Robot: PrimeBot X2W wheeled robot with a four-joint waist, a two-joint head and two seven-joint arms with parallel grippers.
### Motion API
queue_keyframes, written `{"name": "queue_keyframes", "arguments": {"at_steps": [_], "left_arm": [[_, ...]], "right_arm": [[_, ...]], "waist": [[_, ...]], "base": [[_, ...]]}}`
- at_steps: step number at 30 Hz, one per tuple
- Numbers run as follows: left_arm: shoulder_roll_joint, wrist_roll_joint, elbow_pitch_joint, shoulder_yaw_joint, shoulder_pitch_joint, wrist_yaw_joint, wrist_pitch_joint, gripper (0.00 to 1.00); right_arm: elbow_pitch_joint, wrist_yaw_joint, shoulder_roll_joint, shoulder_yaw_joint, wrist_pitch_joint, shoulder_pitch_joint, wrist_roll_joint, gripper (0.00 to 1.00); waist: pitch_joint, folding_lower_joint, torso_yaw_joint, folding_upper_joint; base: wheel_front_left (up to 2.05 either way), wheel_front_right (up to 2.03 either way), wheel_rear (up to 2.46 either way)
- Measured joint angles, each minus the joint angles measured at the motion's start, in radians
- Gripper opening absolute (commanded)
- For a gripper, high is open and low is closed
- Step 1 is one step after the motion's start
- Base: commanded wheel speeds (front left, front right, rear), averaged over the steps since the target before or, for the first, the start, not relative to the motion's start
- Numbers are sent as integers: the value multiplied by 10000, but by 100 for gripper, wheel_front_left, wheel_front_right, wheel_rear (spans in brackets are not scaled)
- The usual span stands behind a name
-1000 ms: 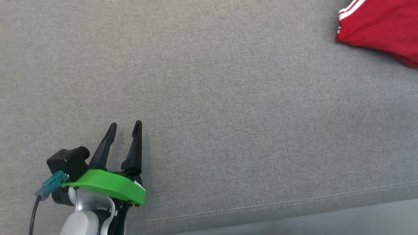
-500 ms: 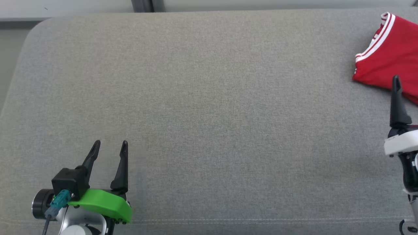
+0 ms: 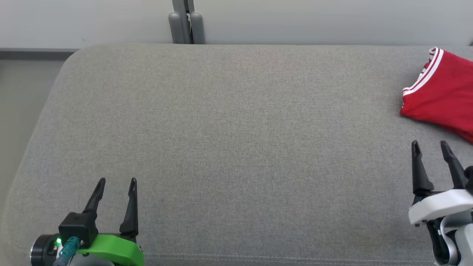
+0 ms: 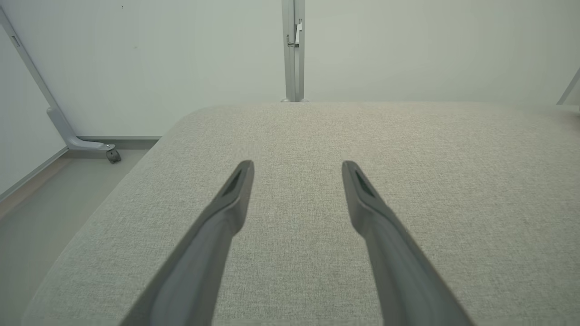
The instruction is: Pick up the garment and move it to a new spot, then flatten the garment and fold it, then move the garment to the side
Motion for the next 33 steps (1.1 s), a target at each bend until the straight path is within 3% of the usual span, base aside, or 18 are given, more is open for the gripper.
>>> {"name": "queue_keyframes", "arguments": {"at_steps": [16, 22, 23, 33], "left_arm": [[-23, 163, 238, -75, 378, 31, -224, 100], [-23, 165, 253, -63, 507, 58, -297, 100], [-52, 157, 332, -84, 523, 58, -291, 0], [-387, -128, 890, -276, 810, 23, -280, 0]], "right_arm": [[-476, -445, 378, -140, 2, 1015, -199, 100], [-596, -445, 476, -104, 2, 1154, -230, 100], [-516, -441, 510, -94, 4, 1167, -221, 0], [155, -414, 1047, -36, 130, 1440, 54, 0]], "waist": [[-514, 0, -215, 0], [-673, 0, -330, 0], [-680, 0, -339, 0], [-682, 0, -357, 0]], "base": [[0, 0, 0], [0, 0, 0], [0, 0, 0], [0, 0, 0]]}}
